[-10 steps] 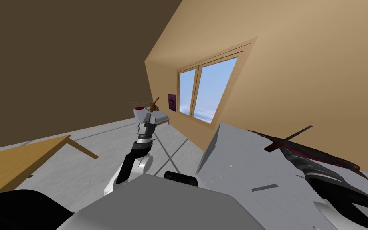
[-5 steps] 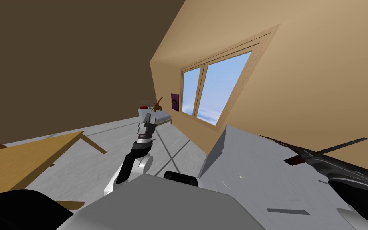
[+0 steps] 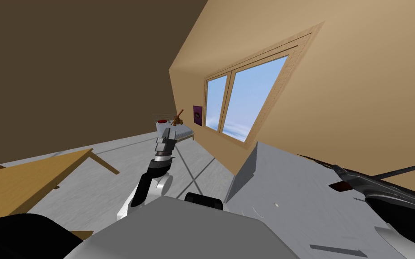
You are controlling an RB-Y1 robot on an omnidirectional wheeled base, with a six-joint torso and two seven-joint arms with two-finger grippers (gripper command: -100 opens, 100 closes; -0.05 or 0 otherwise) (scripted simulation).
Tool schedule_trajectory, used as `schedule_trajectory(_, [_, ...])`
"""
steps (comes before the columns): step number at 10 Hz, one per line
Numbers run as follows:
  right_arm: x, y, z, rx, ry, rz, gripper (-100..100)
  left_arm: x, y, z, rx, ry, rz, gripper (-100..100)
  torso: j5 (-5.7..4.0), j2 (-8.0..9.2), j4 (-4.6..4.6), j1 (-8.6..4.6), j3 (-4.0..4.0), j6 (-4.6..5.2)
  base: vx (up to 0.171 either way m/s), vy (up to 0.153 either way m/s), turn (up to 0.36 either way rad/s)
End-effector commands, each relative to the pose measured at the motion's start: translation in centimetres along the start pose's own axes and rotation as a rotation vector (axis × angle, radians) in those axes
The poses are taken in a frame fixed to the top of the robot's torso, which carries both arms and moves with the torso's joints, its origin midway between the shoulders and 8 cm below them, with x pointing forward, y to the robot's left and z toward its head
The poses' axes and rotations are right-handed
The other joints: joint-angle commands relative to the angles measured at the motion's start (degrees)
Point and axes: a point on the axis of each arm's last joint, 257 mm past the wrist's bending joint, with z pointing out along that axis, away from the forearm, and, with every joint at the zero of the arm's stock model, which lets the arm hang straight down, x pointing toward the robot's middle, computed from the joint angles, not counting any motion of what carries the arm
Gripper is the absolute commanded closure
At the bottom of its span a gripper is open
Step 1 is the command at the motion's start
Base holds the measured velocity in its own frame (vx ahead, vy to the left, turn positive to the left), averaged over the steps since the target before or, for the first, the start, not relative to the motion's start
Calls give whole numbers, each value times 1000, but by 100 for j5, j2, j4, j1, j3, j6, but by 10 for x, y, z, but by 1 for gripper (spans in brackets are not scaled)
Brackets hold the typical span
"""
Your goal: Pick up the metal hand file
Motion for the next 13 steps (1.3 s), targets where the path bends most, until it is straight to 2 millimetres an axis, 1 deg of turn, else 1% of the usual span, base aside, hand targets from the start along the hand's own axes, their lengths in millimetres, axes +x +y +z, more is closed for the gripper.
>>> schedule_trajectory(1, [5,-8,4,-4,9,1,-100,0,0,0,0,0,0,0,0,0,0,0,0,0,29,28,13])
schedule_trajectory(2, [11,-21,5,20,21,-1,-100,0,0,0,0,0,0,0,0,7,1,-6,4,1,8,8,8])
schedule_trajectory(3, [9,11,16,-54,22,-5,-100,0,0,0,0,0,0,0,-3,16,4,-13,9,3,38,35,-83])
schedule_trajectory(4, [6,13,20,-64,12,8,-100,0,0,0,0,0,0,0,-2,8,2,-6,5,1,41,48,-66])
schedule_trajectory(7, [24,-20,21,-9,44,4,-100,0,0,0,0,0,0,0,-2,10,2,-11,5,-4,11,13,3])
schedule_trajectory(8, [18,9,35,-76,35,8,-100,0,0,0,0,0,0,0,-4,14,3,-17,8,-4,47,43,-96])
schedule_trajectory(9, [24,-1,36,-69,42,9,-100,0,0,0,0,0,0,0,0,0,1,-3,1,-4,52,57,-55])
schedule_trajectory(10, [31,-16,36,-44,56,8,-100,0,0,0,0,0,0,0,1,-3,-1,3,-2,-5,25,29,5])
schedule_trajectory(11, [34,-20,36,-35,61,7,-100,0,0,0,0,0,0,0,0,3,0,-4,2,-4,5,5,7])
schedule_trajectory(12, [26,4,49,-95,50,6,-100,0,0,0,0,0,0,0,-2,11,2,-13,6,-4,34,44,-97])
schedule_trajectory(13, [29,-3,50,-92,53,11,-100,0,0,0,0,0,0,0,0,3,1,-2,2,-4,47,56,-55])
